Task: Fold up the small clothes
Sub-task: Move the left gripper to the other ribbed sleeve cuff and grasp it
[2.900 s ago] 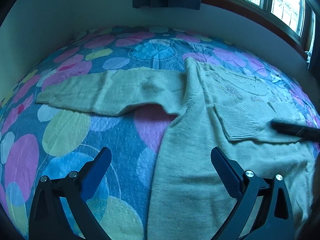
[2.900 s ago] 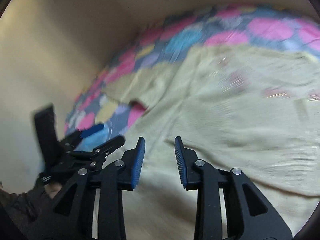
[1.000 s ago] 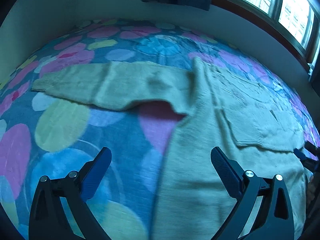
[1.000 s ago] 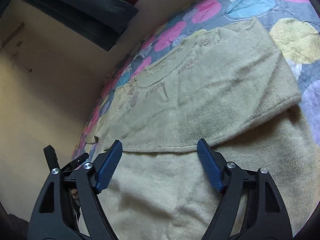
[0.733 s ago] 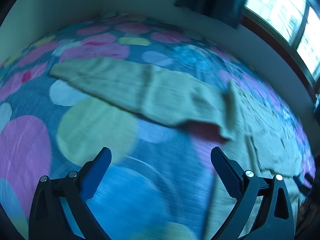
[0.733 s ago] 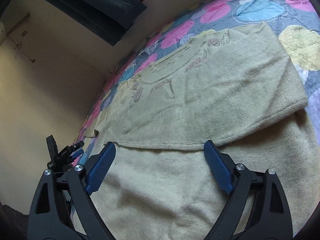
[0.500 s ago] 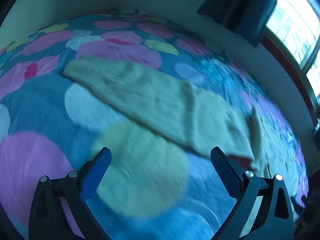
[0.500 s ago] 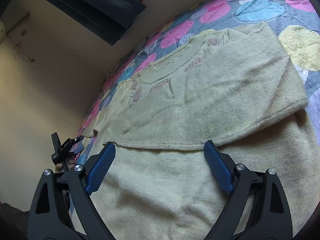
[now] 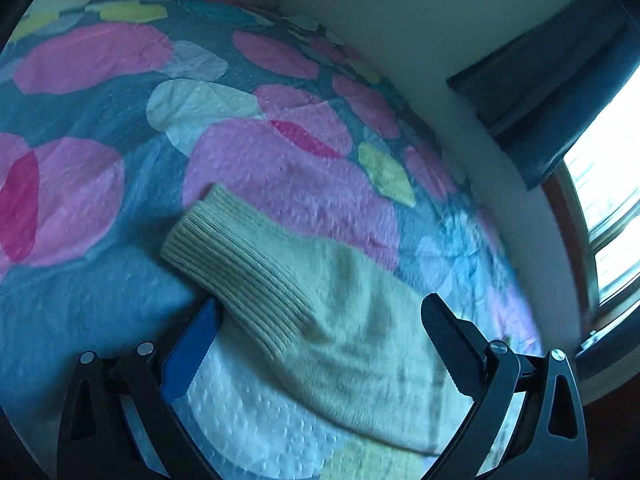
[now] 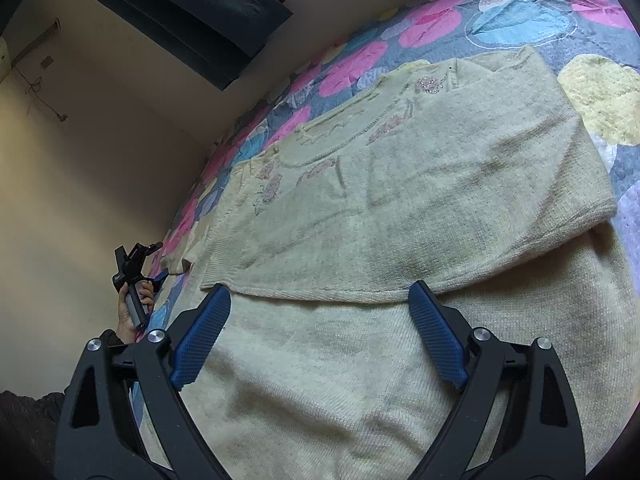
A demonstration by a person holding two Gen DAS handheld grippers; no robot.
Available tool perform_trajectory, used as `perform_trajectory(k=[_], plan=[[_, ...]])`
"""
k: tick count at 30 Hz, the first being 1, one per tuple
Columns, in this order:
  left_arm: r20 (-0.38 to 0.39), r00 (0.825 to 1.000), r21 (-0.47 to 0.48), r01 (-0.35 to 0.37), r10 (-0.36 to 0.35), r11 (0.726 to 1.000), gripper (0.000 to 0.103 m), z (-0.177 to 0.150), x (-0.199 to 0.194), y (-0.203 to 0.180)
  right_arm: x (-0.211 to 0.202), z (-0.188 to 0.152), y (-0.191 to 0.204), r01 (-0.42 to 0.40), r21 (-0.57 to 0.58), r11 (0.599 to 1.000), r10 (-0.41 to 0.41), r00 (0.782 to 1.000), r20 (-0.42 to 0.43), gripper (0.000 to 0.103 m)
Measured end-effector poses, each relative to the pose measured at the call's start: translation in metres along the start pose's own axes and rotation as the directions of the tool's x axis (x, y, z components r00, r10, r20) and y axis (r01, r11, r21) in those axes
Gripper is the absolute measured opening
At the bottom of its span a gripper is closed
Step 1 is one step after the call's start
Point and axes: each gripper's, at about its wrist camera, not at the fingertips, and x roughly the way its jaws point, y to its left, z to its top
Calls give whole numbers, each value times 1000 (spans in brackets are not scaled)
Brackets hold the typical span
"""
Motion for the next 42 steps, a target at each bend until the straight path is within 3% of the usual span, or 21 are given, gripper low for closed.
perform_trajectory(k=[4,5,6,9,13,16,22,28,32,34,36,39,42], plan=[[5,1000,-14,-28,28,1000,91,1,-1,-3,0,1,-2,-3,-3,1000,3,1000,-1,91],[15,998,-9,-68,68,998,76,0,-2,-6,0,1,-2,-4,-3,1000,4,1000,0,91],[21,994,-3,-103,103,995,67,-1,-3,-7,1,1,-3,-4,-3,1000,4,1000,0,91],[29,997,-25,-67,68,997,69,-1,-7,2,1,2,-4,-5,-4,1000,5,1000,0,91],[57,998,-125,37,-30,991,69,12,-11,27,1,2,-4,-5,-4,1000,5,1000,-1,91],[69,997,-151,45,-35,988,69,21,-13,37,1,2,-4,-5,-4,1000,5,1000,-1,91],[7,998,-88,56,-55,995,69,38,-12,43,1,2,-4,-5,-4,1000,5,1000,-2,91],[-82,986,-57,141,-146,988,68,45,-2,43,0,3,-4,-6,-3,1000,6,1000,0,91],[-124,985,-7,124,-124,992,53,37,3,35,0,4,-5,-7,-4,1000,7,1000,1,91],[-125,985,-14,117,-118,993,47,37,2,38,0,4,-5,-8,-3,1000,8,1000,1,91],[-124,986,-47,110,-115,993,35,37,3,42,0,5,-6,-8,-3,1000,8,1000,1,91],[-128,991,-21,43,-45,999,15,35,5,39,0,5,-6,-9,-2,1000,9,1000,2,91],[-101,991,72,-79,86,994,10,28,1,23,0,5,-7,-11,-1,1000,11,1000,4,91]])
